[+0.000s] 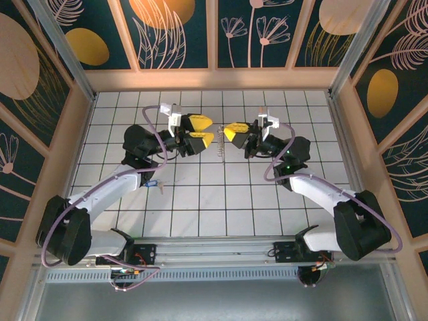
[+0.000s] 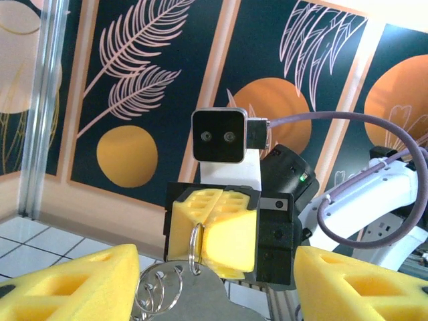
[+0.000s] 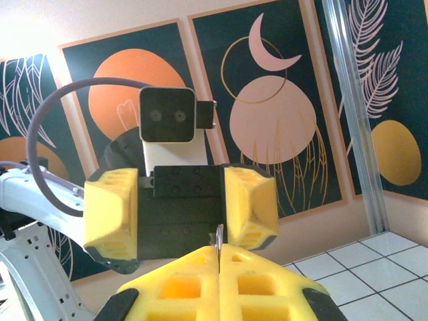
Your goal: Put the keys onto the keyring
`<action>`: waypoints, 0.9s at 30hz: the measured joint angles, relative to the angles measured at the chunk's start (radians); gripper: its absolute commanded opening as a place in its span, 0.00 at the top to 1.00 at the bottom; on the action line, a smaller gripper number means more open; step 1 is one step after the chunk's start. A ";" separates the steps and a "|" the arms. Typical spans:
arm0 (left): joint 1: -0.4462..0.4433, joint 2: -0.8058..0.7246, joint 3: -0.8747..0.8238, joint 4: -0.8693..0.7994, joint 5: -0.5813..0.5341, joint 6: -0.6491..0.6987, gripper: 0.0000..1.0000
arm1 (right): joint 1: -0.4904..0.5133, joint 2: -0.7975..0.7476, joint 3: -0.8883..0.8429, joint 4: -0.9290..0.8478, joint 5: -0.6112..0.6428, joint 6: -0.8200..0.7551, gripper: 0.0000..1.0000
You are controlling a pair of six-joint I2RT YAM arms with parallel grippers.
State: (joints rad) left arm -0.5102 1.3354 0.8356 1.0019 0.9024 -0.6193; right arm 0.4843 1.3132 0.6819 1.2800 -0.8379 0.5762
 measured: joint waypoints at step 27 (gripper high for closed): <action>0.002 0.073 0.006 0.166 0.050 -0.155 0.56 | 0.036 0.043 0.034 0.013 -0.001 0.007 1.00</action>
State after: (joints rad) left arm -0.5083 1.4086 0.8417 1.1679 0.9520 -0.7746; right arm 0.5201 1.3567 0.7162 1.2930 -0.8391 0.5831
